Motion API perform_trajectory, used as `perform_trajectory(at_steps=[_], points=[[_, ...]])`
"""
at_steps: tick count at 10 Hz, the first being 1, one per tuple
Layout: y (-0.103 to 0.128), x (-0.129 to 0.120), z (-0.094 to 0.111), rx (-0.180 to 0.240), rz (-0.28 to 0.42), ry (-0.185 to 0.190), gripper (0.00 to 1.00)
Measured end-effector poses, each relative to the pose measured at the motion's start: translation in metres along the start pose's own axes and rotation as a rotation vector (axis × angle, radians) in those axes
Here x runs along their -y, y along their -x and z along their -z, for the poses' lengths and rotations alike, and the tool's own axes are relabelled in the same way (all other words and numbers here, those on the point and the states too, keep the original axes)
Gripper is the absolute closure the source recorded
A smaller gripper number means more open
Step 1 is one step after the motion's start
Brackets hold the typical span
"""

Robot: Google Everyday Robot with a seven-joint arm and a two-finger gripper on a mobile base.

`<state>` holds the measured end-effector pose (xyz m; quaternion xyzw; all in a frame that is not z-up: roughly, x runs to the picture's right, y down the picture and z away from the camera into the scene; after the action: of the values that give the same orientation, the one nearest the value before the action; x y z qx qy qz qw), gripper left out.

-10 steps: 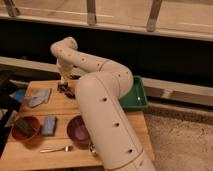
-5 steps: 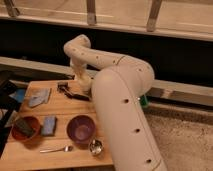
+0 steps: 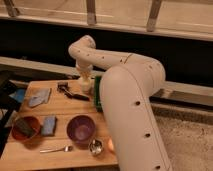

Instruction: Place banana in paper cup

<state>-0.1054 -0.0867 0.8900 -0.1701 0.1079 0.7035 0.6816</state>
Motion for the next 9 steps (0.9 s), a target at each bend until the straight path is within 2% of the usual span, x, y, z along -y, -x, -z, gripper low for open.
perform_trajectory(at_steps=[1,3,7,9], points=[[-0.010,-0.006,-0.003,-0.015,-0.001,0.017,0.99],[-0.019,-0.018,-0.007,-0.036,0.006,0.030,0.86],[-0.031,-0.027,-0.025,-0.090,0.010,0.045,0.43],[-0.029,-0.027,-0.034,-0.104,-0.004,0.043,0.24]])
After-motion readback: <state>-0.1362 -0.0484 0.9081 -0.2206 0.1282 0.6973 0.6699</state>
